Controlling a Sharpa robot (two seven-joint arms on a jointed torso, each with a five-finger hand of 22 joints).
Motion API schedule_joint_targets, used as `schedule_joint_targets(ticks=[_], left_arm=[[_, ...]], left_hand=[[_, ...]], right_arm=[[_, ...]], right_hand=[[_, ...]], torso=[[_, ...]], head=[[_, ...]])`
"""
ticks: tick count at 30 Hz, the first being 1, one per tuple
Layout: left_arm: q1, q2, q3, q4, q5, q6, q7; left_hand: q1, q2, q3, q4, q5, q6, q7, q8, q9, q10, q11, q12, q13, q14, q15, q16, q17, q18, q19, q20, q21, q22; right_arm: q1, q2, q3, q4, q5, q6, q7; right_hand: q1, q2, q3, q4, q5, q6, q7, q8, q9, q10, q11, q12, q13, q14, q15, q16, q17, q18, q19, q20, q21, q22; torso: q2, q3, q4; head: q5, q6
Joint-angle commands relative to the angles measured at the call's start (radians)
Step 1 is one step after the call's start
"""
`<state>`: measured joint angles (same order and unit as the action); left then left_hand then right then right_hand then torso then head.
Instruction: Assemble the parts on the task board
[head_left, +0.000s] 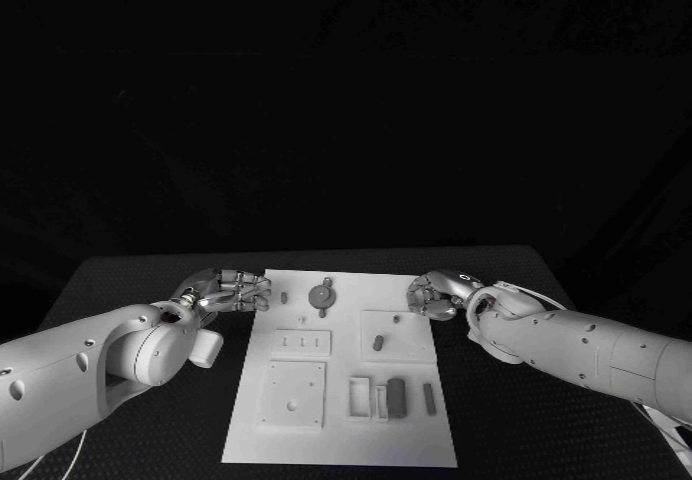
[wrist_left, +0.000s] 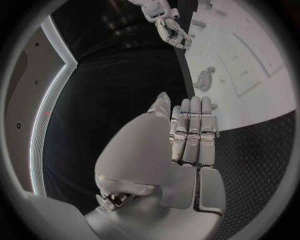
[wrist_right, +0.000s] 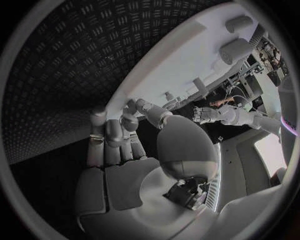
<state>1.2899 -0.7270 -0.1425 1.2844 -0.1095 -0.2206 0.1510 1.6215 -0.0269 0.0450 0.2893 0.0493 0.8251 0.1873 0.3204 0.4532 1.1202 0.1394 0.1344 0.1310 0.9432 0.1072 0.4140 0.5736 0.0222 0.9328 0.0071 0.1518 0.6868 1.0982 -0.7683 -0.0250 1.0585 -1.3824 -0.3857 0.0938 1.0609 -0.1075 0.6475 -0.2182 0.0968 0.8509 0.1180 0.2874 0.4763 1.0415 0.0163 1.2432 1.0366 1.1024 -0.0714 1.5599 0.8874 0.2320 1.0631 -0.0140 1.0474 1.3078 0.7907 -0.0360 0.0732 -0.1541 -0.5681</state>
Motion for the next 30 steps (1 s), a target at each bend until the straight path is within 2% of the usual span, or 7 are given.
schedule_joint_targets(ticks=[1,5,14,20,27,30], left_arm=[[0.0,0.001,0.001,0.002,-0.003,0.015,0.01],[0.0,0.002,0.001,0.002,-0.003,0.016,0.01],[0.0,0.002,0.001,0.002,-0.003,0.016,0.01],[0.0,0.001,0.001,0.003,-0.003,0.011,0.008],[0.0,-0.001,0.001,0.003,-0.011,0.019,0.001],[0.001,-0.001,0.001,0.004,-0.047,0.029,-0.015]], left_hand=[[-0.01,0.002,-0.005,0.001,0.001,0.003,0.0,-0.003,-0.001,0.007,-0.003,-0.004,0.001,0.006,-0.001,-0.005,0.002,0.012,0.005,0.0,-0.006,0.002],[-0.01,0.002,-0.005,0.001,0.001,0.003,0.0,-0.003,-0.001,0.007,-0.003,-0.005,0.001,0.006,-0.001,-0.005,0.002,0.012,0.005,0.0,-0.006,0.002],[-0.009,0.002,-0.005,0.0,0.001,0.003,0.0,-0.003,0.0,0.007,-0.003,-0.005,0.002,0.006,-0.001,-0.006,0.003,0.012,0.005,-0.001,-0.006,0.002],[-0.009,0.002,-0.005,0.0,0.001,0.003,0.0,-0.004,-0.001,0.007,-0.003,-0.005,0.002,0.007,-0.001,-0.006,0.004,0.012,0.005,-0.001,-0.006,0.002],[-0.01,0.003,-0.004,0.0,0.001,0.004,0.0,-0.003,0.0,0.01,-0.004,-0.005,0.003,0.008,-0.001,-0.008,0.006,0.012,0.005,-0.001,-0.007,0.002],[-0.015,0.006,-0.004,0.001,0.001,0.02,-0.006,0.004,0.004,0.023,-0.01,-0.001,0.006,0.013,-0.002,-0.009,0.013,0.012,0.008,-0.001,-0.007,0.005]], right_arm=[[-0.005,0.0,-0.003,-0.001,-0.005,0.01,0.008],[-0.005,0.0,-0.003,-0.002,-0.003,0.007,0.013],[-0.005,0.004,-0.003,0.005,0.025,0.007,0.024],[-0.005,0.006,-0.002,-0.005,0.031,-0.009,0.016],[-0.004,0.008,-0.002,0.007,0.031,-0.035,-0.004],[-0.001,0.008,0.005,0.023,0.03,-0.039,-0.014]], right_hand=[[-0.001,0.006,0.0,-0.005,-0.002,0.089,0.019,0.004,0.0,-0.061,0.01,0.004,-0.002,-0.001,-0.005,0.004,-0.001,0.03,0.002,-0.004,0.005,0.018],[0.001,0.018,0.003,-0.012,-0.002,0.1,0.015,0.01,0.002,-0.06,0.007,0.004,-0.003,0.0,-0.008,0.005,-0.002,0.03,0.003,-0.004,0.005,0.017],[-0.003,0.058,0.003,-0.042,-0.002,0.17,-0.014,0.054,0.029,-0.05,-0.02,0.005,-0.008,0.014,-0.031,0.007,0.009,0.03,0.007,-0.006,0.009,0.017],[-0.007,0.067,0.002,-0.05,-0.002,0.196,-0.026,0.074,0.045,-0.046,-0.031,0.005,-0.01,0.024,-0.039,0.008,0.02,0.03,0.009,-0.006,0.009,0.017],[-0.01,0.07,0.002,-0.056,-0.002,0.206,-0.032,0.083,0.056,-0.04,-0.036,0.005,-0.011,0.037,-0.044,0.009,0.034,0.03,0.013,-0.008,0.01,0.016],[-0.009,0.071,0.003,-0.058,-0.001,0.207,-0.033,0.085,0.058,-0.039,-0.037,0.005,-0.011,0.04,-0.045,0.01,0.038,0.03,0.014,-0.009,0.011,0.016]], torso=[[0.0,0.0001,0.0],[0.0,-0.0001,0.0003],[0.0,-0.0004,0.0001],[0.0,-0.0009,0.0001],[0.0,-0.0006,-0.0002],[0.0,-0.0006,-0.0008]], head=[[-0.001,0.001],[-0.001,0.0],[-0.002,0.0],[-0.003,0.0],[-0.002,0.0],[-0.002,0.002]])
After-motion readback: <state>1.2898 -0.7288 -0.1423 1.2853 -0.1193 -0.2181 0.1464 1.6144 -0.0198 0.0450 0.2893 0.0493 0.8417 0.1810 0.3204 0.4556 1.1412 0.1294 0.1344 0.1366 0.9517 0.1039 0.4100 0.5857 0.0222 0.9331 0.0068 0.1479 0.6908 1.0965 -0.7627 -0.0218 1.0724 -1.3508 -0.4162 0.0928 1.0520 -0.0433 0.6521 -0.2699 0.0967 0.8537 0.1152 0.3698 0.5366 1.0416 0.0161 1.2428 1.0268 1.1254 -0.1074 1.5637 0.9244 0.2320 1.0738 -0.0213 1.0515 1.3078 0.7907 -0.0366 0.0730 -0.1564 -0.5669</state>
